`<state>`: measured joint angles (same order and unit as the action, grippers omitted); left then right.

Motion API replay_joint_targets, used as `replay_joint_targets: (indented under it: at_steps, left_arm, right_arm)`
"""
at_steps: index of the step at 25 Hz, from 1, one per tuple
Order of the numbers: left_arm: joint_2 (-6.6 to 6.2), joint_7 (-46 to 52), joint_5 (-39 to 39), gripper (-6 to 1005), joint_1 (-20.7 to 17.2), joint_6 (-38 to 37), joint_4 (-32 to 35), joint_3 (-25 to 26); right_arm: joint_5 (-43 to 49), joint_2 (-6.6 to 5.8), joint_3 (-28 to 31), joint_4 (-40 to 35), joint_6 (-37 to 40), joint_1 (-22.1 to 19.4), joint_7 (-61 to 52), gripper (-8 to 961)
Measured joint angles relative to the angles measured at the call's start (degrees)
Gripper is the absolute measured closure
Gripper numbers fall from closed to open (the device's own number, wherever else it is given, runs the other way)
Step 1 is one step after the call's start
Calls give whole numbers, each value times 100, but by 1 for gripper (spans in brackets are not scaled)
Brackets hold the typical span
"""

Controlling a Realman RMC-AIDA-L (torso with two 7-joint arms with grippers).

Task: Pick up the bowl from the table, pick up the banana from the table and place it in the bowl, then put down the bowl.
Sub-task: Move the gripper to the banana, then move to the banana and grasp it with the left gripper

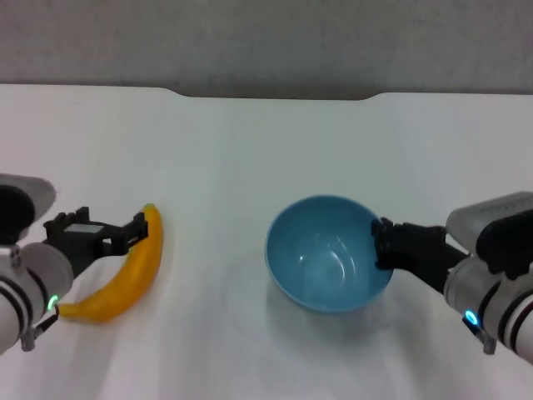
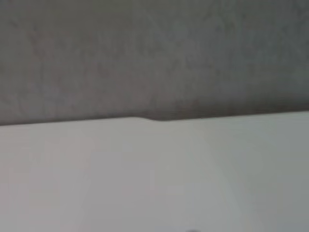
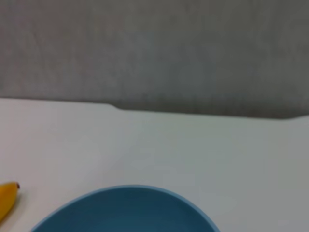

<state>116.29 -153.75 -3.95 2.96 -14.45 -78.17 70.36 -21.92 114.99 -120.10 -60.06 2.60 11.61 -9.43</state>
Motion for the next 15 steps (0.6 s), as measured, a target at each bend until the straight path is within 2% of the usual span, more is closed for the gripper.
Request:
replay_joint_targets:
  at_steps: [4,6,11,15]
  left_arm:
    - [0,-202,39,119,195,-651,-153,-32]
    - [3,-380,139,119,457,-1199,-129,-54]
    - [4,-780,724,116,880,-1632,154,-54]
    - [-14,-901,1161,110,1299,-1760,694,-17]
  right_arm:
    - [19,-11,59,-196,-20,-9,90,907]
    - [25,-11,90,-292,-24,-36,180,906]
    - [30,-4,102,-387,-37,-71,300,905]
    - [30,-12,101,-427,-39,-103,333,904]
